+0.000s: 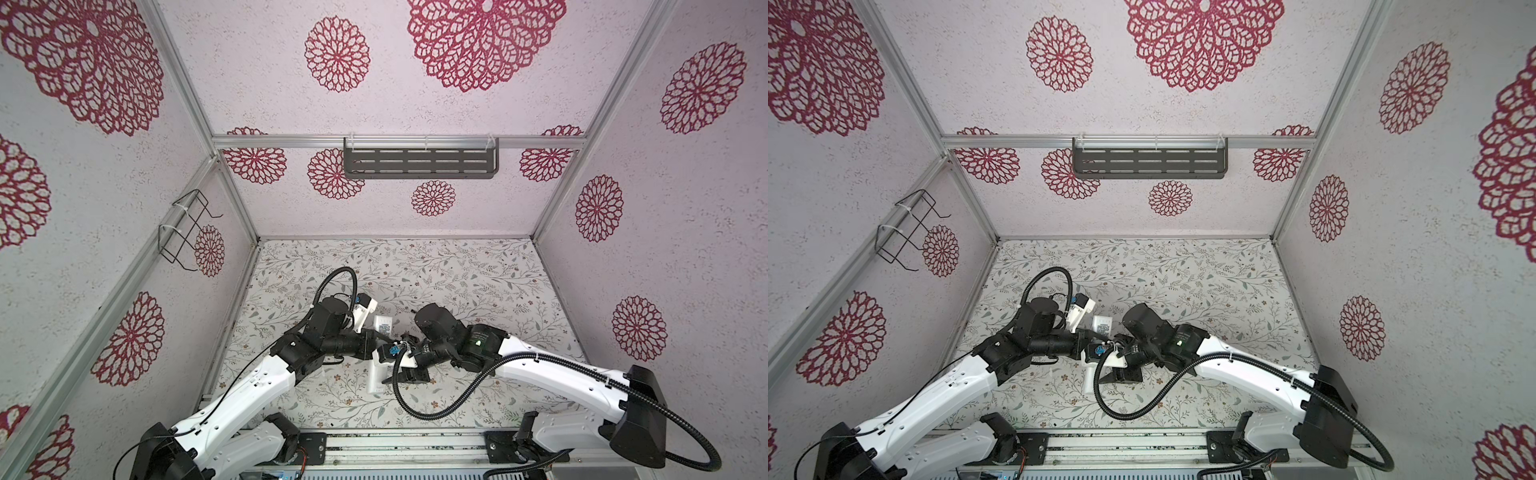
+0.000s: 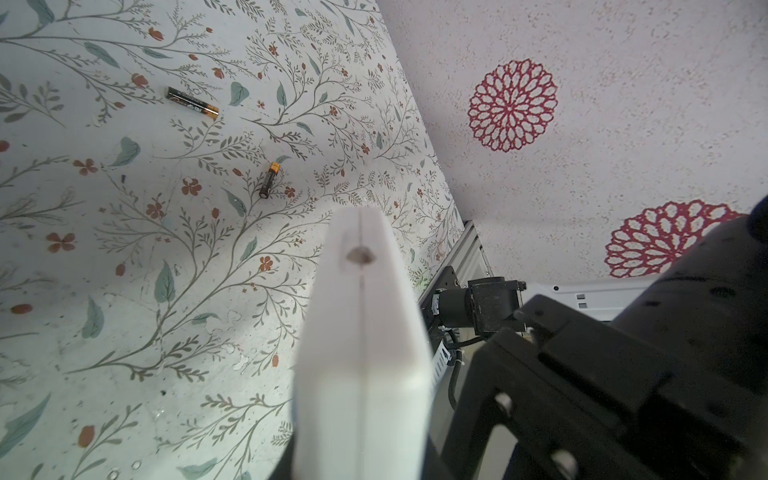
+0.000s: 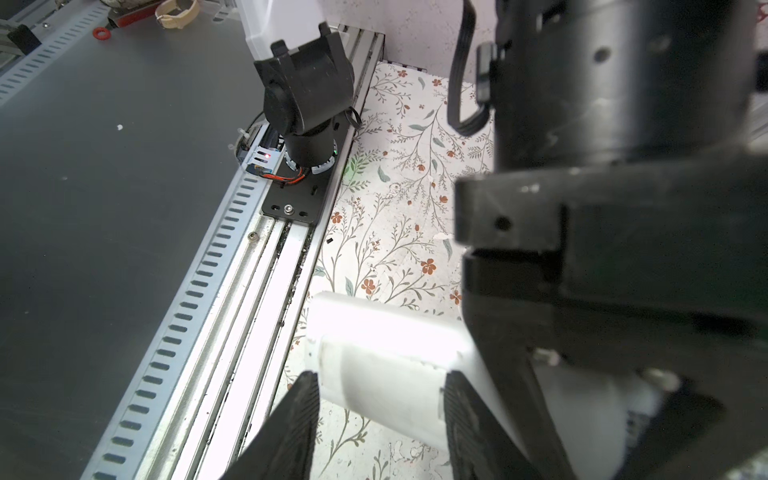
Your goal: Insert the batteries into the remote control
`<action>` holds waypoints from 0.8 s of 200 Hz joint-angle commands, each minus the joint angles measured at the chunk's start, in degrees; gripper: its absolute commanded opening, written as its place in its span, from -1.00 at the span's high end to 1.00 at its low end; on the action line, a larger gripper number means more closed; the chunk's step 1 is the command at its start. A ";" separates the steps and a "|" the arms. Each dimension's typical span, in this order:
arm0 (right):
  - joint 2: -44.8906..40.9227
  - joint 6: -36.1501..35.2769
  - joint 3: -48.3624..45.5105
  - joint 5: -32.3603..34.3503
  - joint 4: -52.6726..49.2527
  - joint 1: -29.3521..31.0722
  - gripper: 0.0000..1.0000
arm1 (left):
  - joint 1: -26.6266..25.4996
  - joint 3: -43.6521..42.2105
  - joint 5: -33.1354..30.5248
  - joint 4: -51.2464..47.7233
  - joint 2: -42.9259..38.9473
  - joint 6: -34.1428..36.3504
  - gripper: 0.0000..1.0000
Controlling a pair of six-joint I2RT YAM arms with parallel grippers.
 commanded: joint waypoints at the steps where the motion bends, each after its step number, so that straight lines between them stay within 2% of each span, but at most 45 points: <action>1: 0.12 -0.75 0.66 -6.81 -5.67 1.89 0.00 | 0.55 3.31 -2.18 6.25 -0.38 0.75 0.99; 57: -1.71 0.19 0.32 -4.10 -4.36 1.89 0.01 | 0.58 3.33 -2.09 6.12 -0.20 1.08 0.99; 78: -5.37 1.99 -1.88 -0.02 0.61 1.85 -0.17 | 0.51 3.26 -2.18 6.00 -0.22 1.09 0.99; 103: -11.54 5.91 -7.55 7.70 11.56 1.68 -0.39 | 0.56 3.10 -1.88 6.73 -0.33 0.47 0.99; 117: -13.82 6.71 -10.55 9.23 16.42 1.63 -0.49 | 0.51 2.64 -1.10 8.15 -0.27 -0.23 0.99; 160: -11.89 4.06 -9.93 9.33 17.72 1.04 -0.54 | 0.50 2.09 0.83 9.75 -0.05 -1.28 0.99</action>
